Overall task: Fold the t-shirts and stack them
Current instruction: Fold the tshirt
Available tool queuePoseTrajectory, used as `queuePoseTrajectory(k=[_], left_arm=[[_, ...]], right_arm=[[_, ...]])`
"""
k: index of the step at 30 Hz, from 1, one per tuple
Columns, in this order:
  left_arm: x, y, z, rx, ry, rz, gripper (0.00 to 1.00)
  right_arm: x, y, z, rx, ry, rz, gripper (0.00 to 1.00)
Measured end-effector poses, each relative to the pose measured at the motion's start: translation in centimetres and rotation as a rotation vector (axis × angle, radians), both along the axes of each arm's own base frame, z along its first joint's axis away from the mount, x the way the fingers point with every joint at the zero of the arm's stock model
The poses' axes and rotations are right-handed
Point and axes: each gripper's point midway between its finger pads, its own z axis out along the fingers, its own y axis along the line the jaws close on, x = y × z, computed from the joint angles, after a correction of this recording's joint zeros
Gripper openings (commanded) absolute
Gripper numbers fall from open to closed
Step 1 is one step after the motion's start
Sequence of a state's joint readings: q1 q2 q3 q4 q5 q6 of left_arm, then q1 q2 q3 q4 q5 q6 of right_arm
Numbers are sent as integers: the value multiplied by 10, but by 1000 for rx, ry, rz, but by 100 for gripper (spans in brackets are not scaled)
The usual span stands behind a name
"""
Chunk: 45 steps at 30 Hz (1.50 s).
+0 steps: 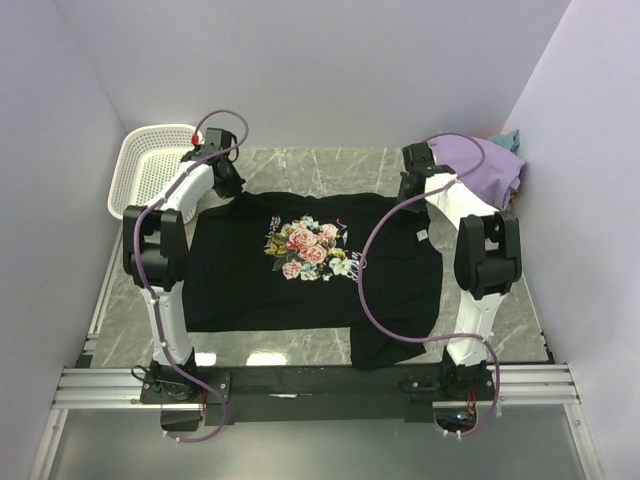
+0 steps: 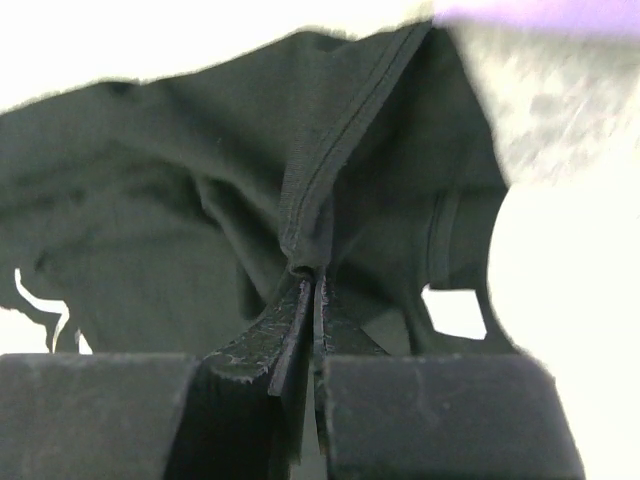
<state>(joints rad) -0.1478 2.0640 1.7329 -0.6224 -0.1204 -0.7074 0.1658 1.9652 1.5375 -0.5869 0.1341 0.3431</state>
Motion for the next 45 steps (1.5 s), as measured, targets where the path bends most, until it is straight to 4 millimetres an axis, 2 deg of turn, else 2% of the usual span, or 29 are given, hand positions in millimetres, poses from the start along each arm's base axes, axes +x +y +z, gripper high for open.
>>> queuePoseTrajectory(k=[4, 7, 9, 10, 12, 15, 16, 18, 19, 21, 25, 27, 29, 32, 36, 38, 45], left_arm=[[-25, -1, -9, 28, 31, 8, 8], [-51, 0, -22, 55, 80, 21, 8], [-74, 2, -32, 73, 122, 37, 12], [-87, 3, -36, 77, 141, 45, 21], [-111, 5, -43, 82, 177, 53, 29], [-140, 8, -46, 73, 198, 64, 51], [-145, 8, -44, 67, 196, 63, 70], [-145, 7, -35, 56, 168, 60, 78], [-140, 6, -29, 44, 138, 62, 99], [-128, 4, -14, 40, 96, 55, 99], [-87, -4, 21, 26, -10, 44, 94], [-70, -8, 26, 28, -31, 33, 92], [-60, -10, 21, 33, -24, 27, 92], [-66, -9, -6, 46, 44, 21, 93], [-98, -5, -45, 54, 154, 21, 93], [-112, -2, -58, 62, 199, 26, 94], [-117, 8, -63, 61, 197, 62, 96]], right_arm=[[-23, 12, -10, 13, 34, 35, 8], [-42, 22, -21, 20, 72, 65, 8], [-55, 28, -27, 25, 95, 88, 8], [-60, 30, -29, 26, 101, 94, 9], [-70, 33, -32, 27, 112, 106, 9], [-78, 36, -32, 29, 115, 120, 9], [-79, 36, -31, 29, 114, 121, 9], [-77, 37, -30, 30, 106, 122, 9], [-76, 37, -30, 31, 104, 122, 9], [-76, 37, -29, 31, 103, 122, 9], [-75, 37, -28, 32, 99, 122, 9], [-73, 38, -27, 33, 94, 123, 9], [-71, 38, -24, 34, 87, 123, 10], [-69, 39, -23, 34, 82, 124, 10], [-70, 39, -23, 36, 83, 129, 10], [-70, 40, -23, 42, 84, 132, 10], [-70, 42, -23, 47, 85, 139, 10]])
